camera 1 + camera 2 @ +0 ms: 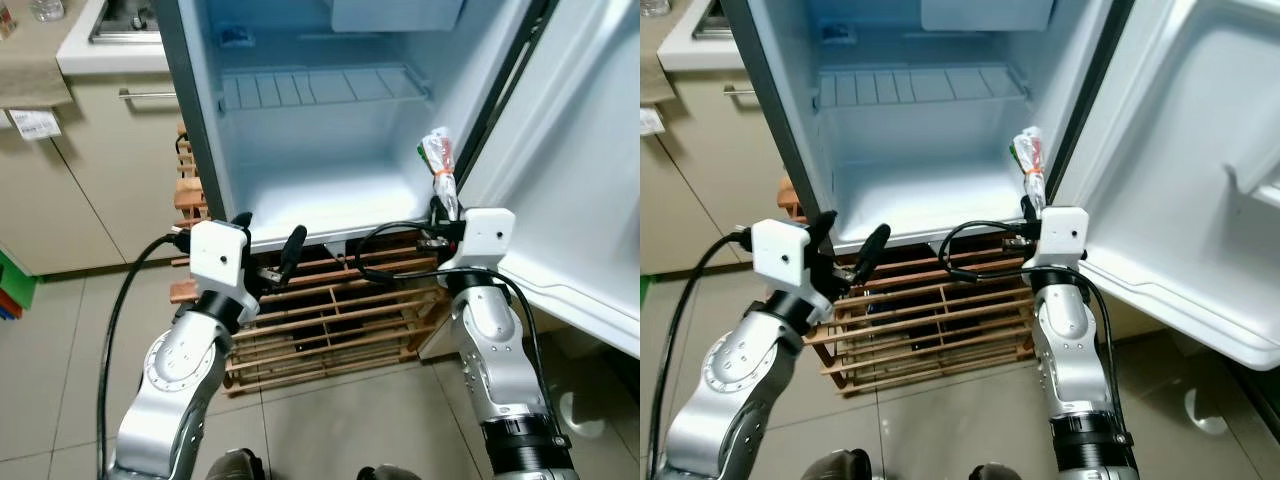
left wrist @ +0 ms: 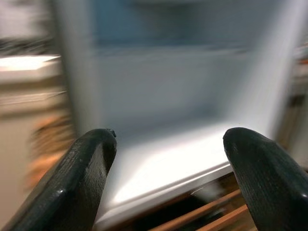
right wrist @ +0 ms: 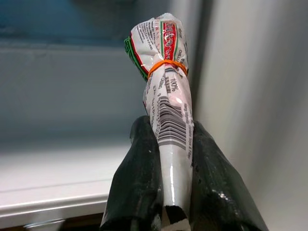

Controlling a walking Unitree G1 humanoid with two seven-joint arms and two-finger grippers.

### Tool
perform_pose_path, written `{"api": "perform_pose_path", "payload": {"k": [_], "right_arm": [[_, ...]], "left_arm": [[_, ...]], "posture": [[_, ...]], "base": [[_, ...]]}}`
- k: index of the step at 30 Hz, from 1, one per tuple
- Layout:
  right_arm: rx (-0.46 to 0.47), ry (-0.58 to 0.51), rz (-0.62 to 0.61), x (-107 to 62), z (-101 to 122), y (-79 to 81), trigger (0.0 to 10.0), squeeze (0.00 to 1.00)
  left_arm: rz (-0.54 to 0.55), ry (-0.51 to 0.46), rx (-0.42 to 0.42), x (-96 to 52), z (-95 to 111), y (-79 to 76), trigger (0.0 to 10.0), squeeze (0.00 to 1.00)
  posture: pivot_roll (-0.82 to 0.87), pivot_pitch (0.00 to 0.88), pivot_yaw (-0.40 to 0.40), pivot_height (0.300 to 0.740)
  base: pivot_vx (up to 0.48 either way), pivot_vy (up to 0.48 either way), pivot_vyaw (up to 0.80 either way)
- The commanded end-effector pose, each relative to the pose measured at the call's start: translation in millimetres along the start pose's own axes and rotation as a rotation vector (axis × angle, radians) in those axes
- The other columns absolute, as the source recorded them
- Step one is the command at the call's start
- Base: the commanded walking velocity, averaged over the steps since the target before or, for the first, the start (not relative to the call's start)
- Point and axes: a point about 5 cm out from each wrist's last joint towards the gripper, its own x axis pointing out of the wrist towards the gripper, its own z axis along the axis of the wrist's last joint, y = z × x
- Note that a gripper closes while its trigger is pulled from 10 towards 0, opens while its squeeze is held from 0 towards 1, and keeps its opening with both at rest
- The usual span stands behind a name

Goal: Restocking fridge

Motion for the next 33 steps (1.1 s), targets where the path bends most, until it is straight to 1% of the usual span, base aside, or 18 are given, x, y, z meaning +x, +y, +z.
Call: {"api": "perform_pose_path", "payload": {"k": [1,3,5,7,8,9,10,11,13,15,18,21,27,33], "right_arm": [[-0.006,-0.061,-0.014,-6.4,18,-11.2,10.0,0.00],[0.023,-0.070,-0.013,-17.2,24,-18.5,10.0,0.00],[0.031,-0.059,-0.007,-22.7,25,-20.5,10.0,0.00],[0.029,-0.044,0.014,-23.7,24,-17.9,10.0,0.00],[0.035,-0.038,0.028,-23.6,22,-15.1,10.0,0.00],[0.047,-0.022,0.049,-20.9,19,-8.6,10.0,0.00],[0.047,-0.022,0.049,-20.9,19,-8.6,10.0,0.00],[0.054,-0.015,0.063,-17.9,19,-3.8,10.0,0.00],[0.058,-0.014,0.068,-16.8,19,-2.3,10.0,0.00],[0.086,-0.036,0.109,-12.3,25,4.7,10.0,0.00],[0.090,-0.062,0.160,-9.9,31,10.0,10.0,0.00],[0.092,-0.069,0.169,-7.3,33,11.1,10.0,0.00],[0.093,-0.075,0.218,-5.1,33,18.3,10.0,0.00],[0.106,-0.052,0.245,-0.5,29,24.5,10.0,0.00]], "left_arm": [[0.132,0.041,-0.077,3.3,-5,10.3,10.0,0.00],[0.192,0.080,-0.132,8.1,-6,12.8,10.0,0.00],[0.207,0.101,-0.178,11.7,-7,13.9,10.0,0.00],[0.188,0.093,-0.144,15.7,-3,13.0,10.0,0.00],[0.156,0.065,-0.119,18.6,1,9.3,10.0,0.00],[0.092,0.013,-0.096,25.5,8,0.7,10.0,0.00],[0.092,0.013,-0.096,25.5,8,0.7,10.0,0.00],[0.062,-0.026,-0.104,30.3,13,-4.0,10.0,0.00],[0.054,-0.040,-0.110,31.8,15,-5.1,10.0,0.00],[0.026,-0.102,-0.084,35.9,27,-8.2,10.0,0.00],[0.020,-0.148,-0.067,36.9,37,-6.6,10.0,0.00],[0.015,-0.163,-0.060,36.5,39,-5.9,10.0,0.00],[0.036,-0.188,-0.026,37.0,41,-4.5,10.0,0.00],[0.027,-0.177,0.005,41.4,38,-7.0,10.0,0.00]], "posture": [[-0.02,0.000,-0.029,0.740],[-0.03,0.000,-0.034,0.740],[-0.03,0.000,-0.034,0.740],[-0.04,0.000,-0.031,0.740],[-0.04,0.000,-0.025,0.740],[-0.05,0.000,-0.019,0.740],[-0.05,0.000,-0.019,0.740],[-0.05,0.000,-0.014,0.740],[-0.05,0.000,-0.014,0.740],[-0.05,0.000,-0.006,0.740],[-0.05,0.000,0.003,0.740],[-0.04,0.000,0.002,0.740],[-0.04,0.000,-0.001,0.740],[-0.03,0.000,-0.004,0.740]], "base": [[0.000,0.000,0.00],[0.000,0.000,0.00],[0.000,0.000,0.00],[0.000,0.000,0.00],[0.000,0.000,0.00],[0.000,0.000,0.00],[0.000,0.000,0.00],[0.000,0.000,0.00],[0.000,0.000,0.00],[0.000,0.000,0.00],[0.000,0.000,0.00],[0.344,0.189,0.00],[0.384,0.287,0.00],[0.359,0.320,0.00]]}}
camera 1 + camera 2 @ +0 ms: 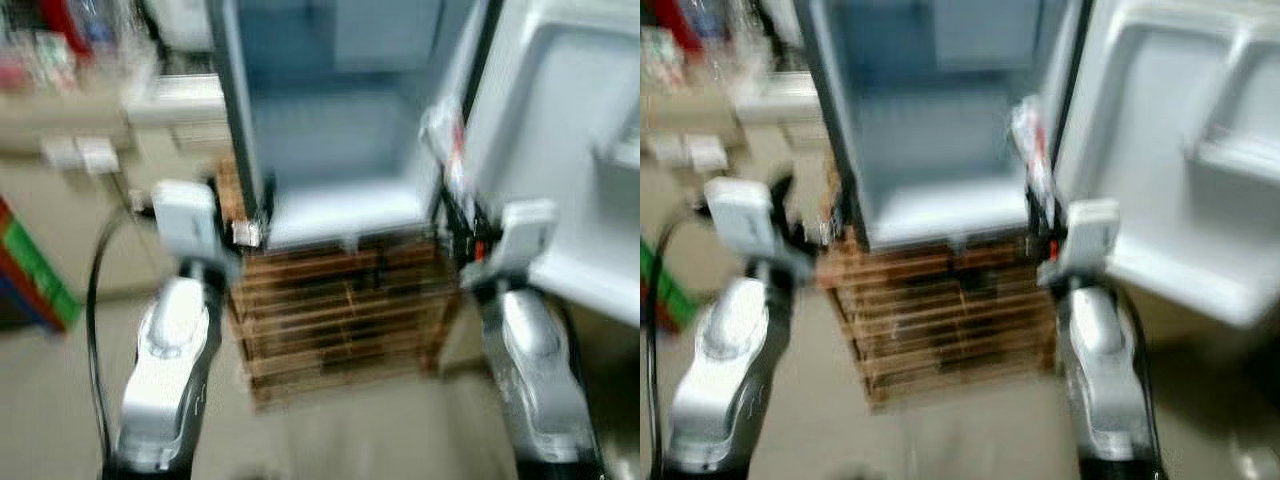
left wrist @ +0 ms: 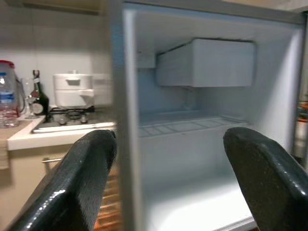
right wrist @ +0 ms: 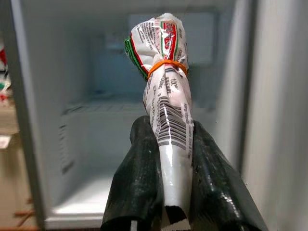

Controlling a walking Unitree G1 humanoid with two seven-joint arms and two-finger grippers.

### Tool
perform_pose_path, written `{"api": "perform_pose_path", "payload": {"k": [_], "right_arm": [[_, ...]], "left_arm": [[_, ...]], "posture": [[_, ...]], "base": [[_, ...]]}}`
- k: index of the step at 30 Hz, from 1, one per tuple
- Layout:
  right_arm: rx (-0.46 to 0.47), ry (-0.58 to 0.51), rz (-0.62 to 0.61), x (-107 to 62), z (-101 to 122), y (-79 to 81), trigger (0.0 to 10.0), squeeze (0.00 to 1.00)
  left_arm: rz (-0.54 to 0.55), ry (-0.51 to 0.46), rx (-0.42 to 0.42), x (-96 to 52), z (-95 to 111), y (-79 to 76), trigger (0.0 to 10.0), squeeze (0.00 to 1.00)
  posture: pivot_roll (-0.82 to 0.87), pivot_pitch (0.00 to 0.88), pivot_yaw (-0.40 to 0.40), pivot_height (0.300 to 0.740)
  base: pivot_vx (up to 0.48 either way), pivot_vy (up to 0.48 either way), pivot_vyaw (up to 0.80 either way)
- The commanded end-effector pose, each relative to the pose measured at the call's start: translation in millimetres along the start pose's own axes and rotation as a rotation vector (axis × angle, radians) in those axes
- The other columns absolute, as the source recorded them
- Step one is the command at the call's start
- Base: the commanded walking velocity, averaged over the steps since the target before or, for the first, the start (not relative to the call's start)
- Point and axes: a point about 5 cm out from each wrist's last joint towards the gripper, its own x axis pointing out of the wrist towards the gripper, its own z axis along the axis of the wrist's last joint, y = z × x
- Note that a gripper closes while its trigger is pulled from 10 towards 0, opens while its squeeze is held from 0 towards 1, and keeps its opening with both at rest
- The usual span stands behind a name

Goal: Restocking fridge

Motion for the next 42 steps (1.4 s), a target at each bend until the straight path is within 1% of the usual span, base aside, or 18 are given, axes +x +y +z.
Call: {"api": "perform_pose_path", "payload": {"k": [1,5,8,9,11,12,13,14,22,23,24,25,26,28,29,32,38,42], "right_arm": [[0.012,-0.004,0.030,7.2,1,6.3,10.0,0.00],[0.013,0.004,0.028,8.3,-1,5.8,10.0,0.00],[0.010,0.014,0.019,10.0,-4,4.1,10.0,0.00],[0.009,0.017,0.016,10.4,-5,3.4,10.0,0.00],[0.005,0.025,0.010,10.1,-7,2.3,10.0,0.00],[0.005,0.025,0.010,10.1,-7,2.3,10.0,0.00],[0.004,0.030,0.007,9.6,-8,1.9,10.0,0.00],[0.003,0.033,0.003,9.2,-9,1.6,10.0,0.00],[0.016,0.060,-0.034,7.6,-16,-2.4,10.0,0.00],[0.020,0.073,-0.058,7.9,-19,-6.7,10.0,0.00],[0.020,0.073,-0.058,7.9,-19,-6.7,10.0,0.00],[0.022,0.082,-0.075,8.1,-21,-9.7,10.0,0.00],[0.023,0.088,-0.092,8.7,-22,-12.9,10.0,0.00],[0.019,0.088,-0.107,10.6,-22,-15.5,10.0,0.00],[0.019,0.088,-0.107,10.6,-22,-15.5,10.0,0.00],[0.017,0.081,-0.116,11.5,-22,-15.5,10.0,0.00],[0.012,0.096,-0.126,10.1,-25,-19.1,10.0,0.00],[0.006,0.104,-0.121,10.2,-26,-19.2,10.0,0.00]], "left_arm": [[0.001,0.013,0.025,2.8,-3,3.6,10.0,0.00],[-0.016,0.014,0.025,5.1,-3,2.2,10.0,0.00],[-0.048,0.013,0.022,8.4,-4,-1.7,10.0,0.00],[-0.061,0.012,0.023,9.5,-4,-3.3,10.0,0.00],[-0.122,0.019,0.025,13.0,-5,-10.5,10.0,0.00],[-0.122,0.019,0.025,13.0,-5,-10.5,10.0,0.00],[-0.140,0.028,0.031,14.7,-6,-13.6,10.0,0.00],[-0.147,0.036,0.015,16.1,-6,-15.4,10.0,0.00],[-0.159,0.009,0.001,17.2,-2,-16.6,10.0,0.00],[-0.199,0.008,-0.007,18.6,-1,-19.0,10.0,0.00],[-0.199,0.008,-0.007,18.6,-1,-19.0,10.0,0.00],[-0.228,0.008,-0.012,19.7,0,-20.7,10.0,0.00],[-0.267,0.020,-0.004,21.1,-1,-22.9,10.0,0.00],[-0.299,0.042,-0.013,23.1,-3,-23.8,10.0,0.00],[-0.299,0.042,-0.013,23.1,-3,-23.8,10.0,0.00],[-0.255,0.037,-0.052,25.2,-3,-20.5,10.0,0.00],[-0.226,0.057,-0.072,25.2,-9,-19.7,10.0,0.00],[-0.216,0.061,-0.077,25.6,-10,-18.8,10.0,0.00]], "posture": [[-0.03,0.000,-0.004,0.740],[-0.03,0.000,-0.002,0.740],[-0.03,0.000,-0.002,0.740],[-0.03,0.000,-0.002,0.740],[-0.03,0.000,-0.002,0.740],[-0.03,0.000,-0.002,0.740],[-0.03,0.000,-0.002,0.740],[-0.04,0.000,0.002,0.740],[-0.05,0.000,0.008,0.740],[-0.04,0.000,0.009,0.740],[-0.04,0.000,0.009,0.740],[-0.04,0.000,0.009,0.740],[-0.03,0.000,0.018,0.740],[-0.04,0.000,0.024,0.740],[-0.04,0.000,0.024,0.740],[-0.05,0.000,0.038,0.740],[-0.05,0.000,0.039,0.740],[-0.06,0.000,0.037,0.740]], "base": [[0.375,0.296,0.00],[0.411,0.247,0.00],[0.437,0.081,0.00],[0.450,0.000,0.00],[0.480,0.000,0.00],[0.480,0.000,0.00],[0.000,0.000,0.00],[0.000,0.000,0.00],[0.000,0.000,0.00],[0.000,0.000,0.00],[0.000,0.000,0.00],[0.000,0.000,0.00],[0.000,0.000,0.00],[0.000,0.000,0.00],[0.000,0.000,0.00],[0.000,-0.421,0.00],[0.000,-0.422,0.00],[0.241,-0.412,0.00]]}}
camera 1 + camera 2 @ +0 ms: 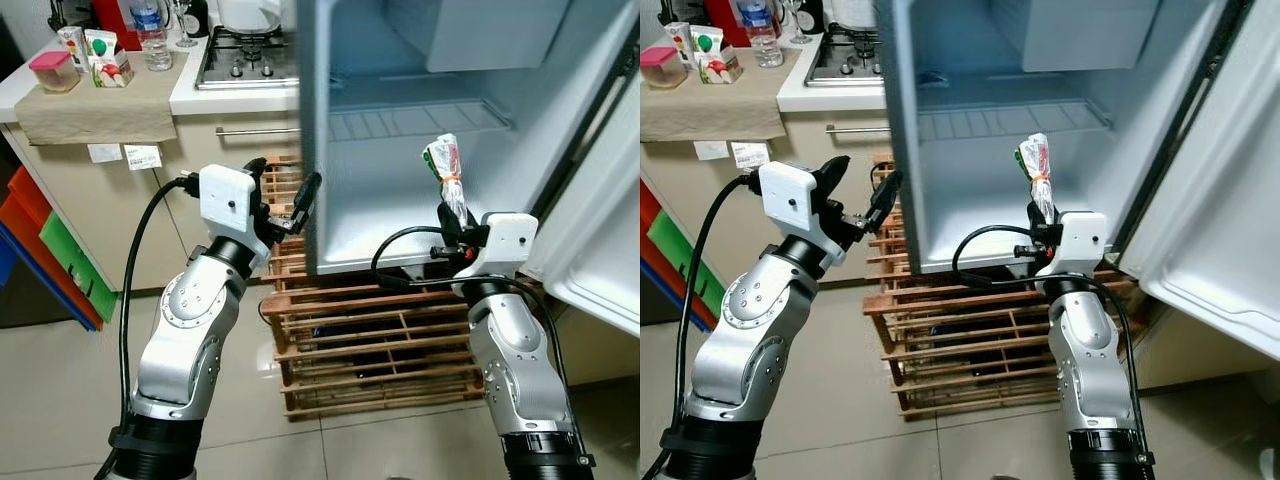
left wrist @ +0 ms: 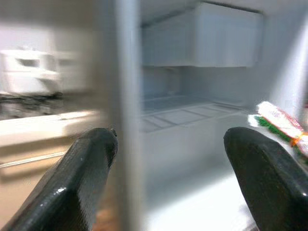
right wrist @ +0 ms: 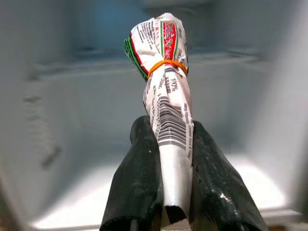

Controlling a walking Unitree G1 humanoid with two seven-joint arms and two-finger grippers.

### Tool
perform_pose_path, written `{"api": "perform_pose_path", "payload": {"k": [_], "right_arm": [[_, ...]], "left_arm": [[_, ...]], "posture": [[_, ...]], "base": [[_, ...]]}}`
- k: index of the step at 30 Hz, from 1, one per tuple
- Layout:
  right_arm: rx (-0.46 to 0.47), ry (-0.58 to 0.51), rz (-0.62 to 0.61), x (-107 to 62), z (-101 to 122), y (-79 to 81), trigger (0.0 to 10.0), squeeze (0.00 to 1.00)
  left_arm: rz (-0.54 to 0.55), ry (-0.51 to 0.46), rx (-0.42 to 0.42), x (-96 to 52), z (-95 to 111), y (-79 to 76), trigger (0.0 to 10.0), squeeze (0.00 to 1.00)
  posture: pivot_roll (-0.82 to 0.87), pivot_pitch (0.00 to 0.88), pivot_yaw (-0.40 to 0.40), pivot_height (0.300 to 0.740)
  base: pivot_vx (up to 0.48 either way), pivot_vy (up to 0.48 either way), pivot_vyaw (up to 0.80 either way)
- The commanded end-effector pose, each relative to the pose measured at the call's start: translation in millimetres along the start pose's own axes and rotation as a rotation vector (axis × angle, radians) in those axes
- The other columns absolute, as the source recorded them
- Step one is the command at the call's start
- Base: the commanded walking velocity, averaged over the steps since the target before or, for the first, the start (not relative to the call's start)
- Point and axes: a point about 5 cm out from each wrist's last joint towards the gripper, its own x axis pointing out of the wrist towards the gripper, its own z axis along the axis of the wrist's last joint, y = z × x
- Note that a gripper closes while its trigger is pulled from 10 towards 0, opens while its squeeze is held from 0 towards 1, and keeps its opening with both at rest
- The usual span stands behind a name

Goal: Restocking fridge

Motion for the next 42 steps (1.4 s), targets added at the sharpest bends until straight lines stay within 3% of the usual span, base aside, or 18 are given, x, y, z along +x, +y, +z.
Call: {"api": "perform_pose_path", "payload": {"k": [1,7,8,12,17,19,21,23,26,28,33,37,42], "right_arm": [[-0.005,-0.005,0.000,2.0,1,0.9,10.0,0.00],[-0.011,0.008,0.012,3.1,-2,3.0,10.0,0.00],[-0.012,0.011,0.021,3.4,-3,4.8,10.0,0.00],[-0.014,0.015,0.033,4.0,-4,7.1,10.0,0.00],[-0.018,0.000,0.049,3.8,0,10.1,10.0,0.00],[-0.015,-0.048,0.031,1.8,11,10.1,10.0,0.00],[-0.013,-0.077,-0.002,-4.6,18,8.2,10.0,0.00],[-0.024,-0.103,0.003,-25.6,27,10.4,10.0,0.00],[-0.041,-0.133,-0.014,-47.6,33,9.9,10.0,0.00],[-0.042,-0.141,-0.019,-49.8,34,9.8,10.0,0.00],[-0.029,-0.154,-0.025,-44.5,35,7.9,10.0,0.00],[-0.038,-0.148,-0.003,-36.8,36,12.3,10.0,0.00],[-0.039,-0.151,0.010,-28.3,37,13.5,10.0,0.00]], "left_arm": [[0.027,0.011,0.001,0.0,0,6.7,10.0,0.00],[0.079,0.029,-0.041,-0.5,-5,12.2,10.0,0.00],[0.128,0.049,-0.015,-0.1,-8,18.0,10.0,0.00],[0.152,0.062,0.013,0.3,-10,20.8,10.0,0.00],[0.160,0.016,-0.020,-0.9,-4,21.4,10.0,0.00],[0.179,-0.025,0.004,-2.1,3,23.6,10.0,0.00],[0.183,-0.047,0.028,-7.8,8,23.6,10.0,0.00],[0.159,-0.027,0.065,-32.2,10,23.1,10.0,0.00],[0.152,0.026,0.058,-51.1,6,18.0,10.0,0.00],[0.154,0.019,0.047,-51.6,7,17.0,10.0,0.00],[0.120,-0.072,0.038,-36.6,19,11.5,10.0,0.00],[0.074,-0.112,0.120,-28.9,27,7.8,10.0,0.00],[-0.006,-0.132,0.116,-17.5,32,0.6,10.0,0.00]], "posture": [[-0.06,0.000,0.037,0.740],[-0.06,0.000,0.035,0.740],[-0.05,0.000,0.031,0.740],[-0.05,0.000,0.029,0.740],[-0.05,0.000,0.019,0.740],[-0.05,0.000,0.013,0.740],[-0.05,0.000,0.010,0.740],[-0.05,0.000,0.010,0.740],[-0.05,0.000,0.010,0.740],[-0.05,0.000,0.010,0.740],[-0.06,0.000,-0.002,0.740],[-0.06,0.000,-0.003,0.740],[-0.06,0.000,-0.005,0.740]], "base": [[0.244,-0.409,0.00],[0.275,-0.332,0.00],[0.000,0.000,0.00],[0.000,0.000,0.00],[0.000,0.000,0.00],[0.000,0.000,0.00],[0.000,0.000,0.00],[0.000,0.000,0.00],[0.000,0.000,0.00],[0.000,0.000,0.00],[0.228,0.000,0.00],[0.474,0.000,0.00],[0.480,0.000,0.00]]}}
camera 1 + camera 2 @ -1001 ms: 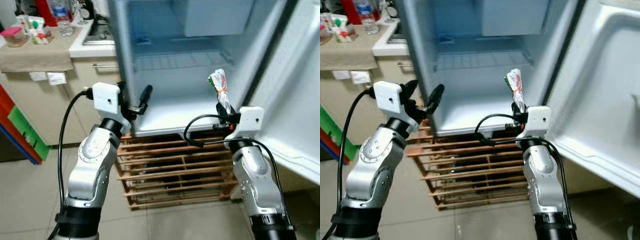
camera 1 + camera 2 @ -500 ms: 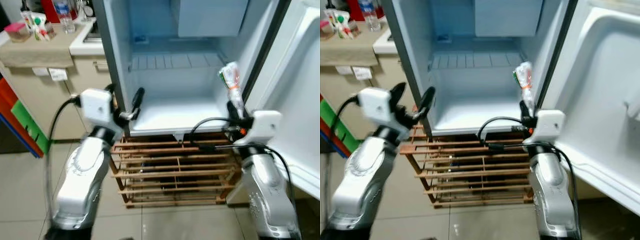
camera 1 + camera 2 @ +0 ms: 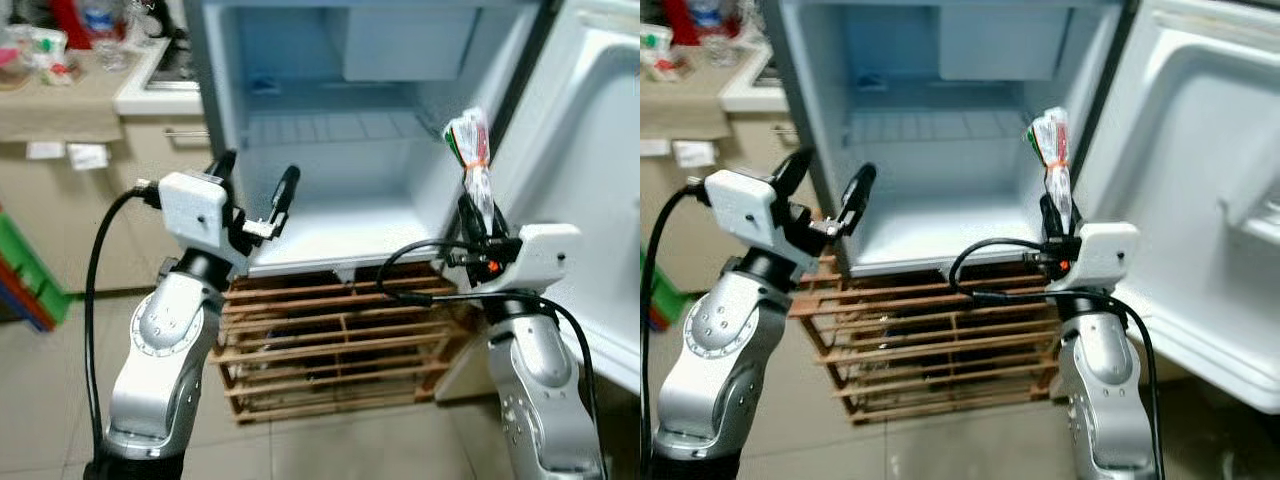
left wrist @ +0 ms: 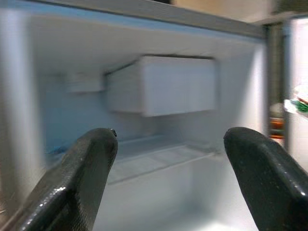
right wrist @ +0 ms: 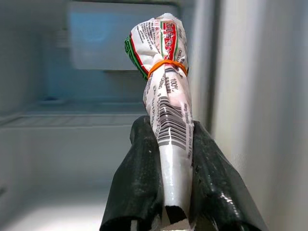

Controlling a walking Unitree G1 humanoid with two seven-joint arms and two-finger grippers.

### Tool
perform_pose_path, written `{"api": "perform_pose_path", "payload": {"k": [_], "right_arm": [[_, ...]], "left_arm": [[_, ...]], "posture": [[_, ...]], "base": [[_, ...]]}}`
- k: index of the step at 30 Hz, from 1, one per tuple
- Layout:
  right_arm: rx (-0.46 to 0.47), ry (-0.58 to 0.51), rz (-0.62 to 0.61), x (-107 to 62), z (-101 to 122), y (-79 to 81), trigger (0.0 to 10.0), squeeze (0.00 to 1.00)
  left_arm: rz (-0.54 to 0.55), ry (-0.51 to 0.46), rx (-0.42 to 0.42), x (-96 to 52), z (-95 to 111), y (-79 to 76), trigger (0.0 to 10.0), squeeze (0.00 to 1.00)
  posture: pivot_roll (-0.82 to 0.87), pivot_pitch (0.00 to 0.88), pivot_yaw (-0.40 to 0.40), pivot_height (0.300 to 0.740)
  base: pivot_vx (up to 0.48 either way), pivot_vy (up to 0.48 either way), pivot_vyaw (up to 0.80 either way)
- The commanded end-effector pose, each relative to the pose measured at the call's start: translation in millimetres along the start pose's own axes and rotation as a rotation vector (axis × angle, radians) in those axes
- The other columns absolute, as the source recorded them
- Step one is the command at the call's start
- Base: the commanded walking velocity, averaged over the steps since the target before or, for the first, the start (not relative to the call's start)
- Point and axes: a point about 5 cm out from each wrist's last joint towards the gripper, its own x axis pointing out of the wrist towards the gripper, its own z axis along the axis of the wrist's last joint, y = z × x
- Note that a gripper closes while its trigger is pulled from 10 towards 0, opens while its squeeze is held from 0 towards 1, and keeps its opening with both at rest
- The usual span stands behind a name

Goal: Restocking fridge

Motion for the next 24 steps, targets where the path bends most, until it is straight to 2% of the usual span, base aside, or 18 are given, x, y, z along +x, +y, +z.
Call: {"api": "perform_pose_path", "payload": {"k": [1,9,14,19,22,24], "right_arm": [[-0.010,0.017,-0.009,2.5,-4,-3.8,10.0,0.00],[0.040,0.079,-0.015,2.5,-17,-1.3,10.0,0.00],[0.066,0.135,-0.014,1.0,-28,-0.9,10.0,0.00],[0.084,0.194,-0.005,-0.1,-40,0.1,10.0,0.00],[0.104,0.242,0.021,2.9,-51,4.4,10.0,0.00],[0.114,0.281,0.045,11.9,-61,9.0,10.0,0.00]], "left_arm": [[-0.049,-0.003,-0.007,4.2,0,-6.5,10.0,0.00],[-0.111,-0.034,-0.040,11.7,7,-15.2,10.0,0.00],[-0.173,-0.066,-0.050,18.3,16,-21.6,10.0,0.00],[-0.193,-0.049,-0.100,22.9,18,-22.4,10.0,0.00],[-0.198,-0.038,-0.110,27.4,19,-19.3,10.0,0.00],[-0.205,-0.009,-0.101,30.0,17,-16.4,10.0,0.00]], "posture": [[-0.06,0.000,-0.005,0.740],[-0.06,0.000,-0.003,0.740],[-0.05,0.000,-0.002,0.740],[-0.05,0.000,0.002,0.740],[-0.05,0.000,0.014,0.740],[-0.05,0.000,0.020,0.740]], "base": [[0.480,0.000,0.00],[0.472,0.000,0.00],[0.000,0.000,0.00],[0.000,0.000,0.00],[0.000,0.000,0.00],[0.000,0.000,0.00]]}}
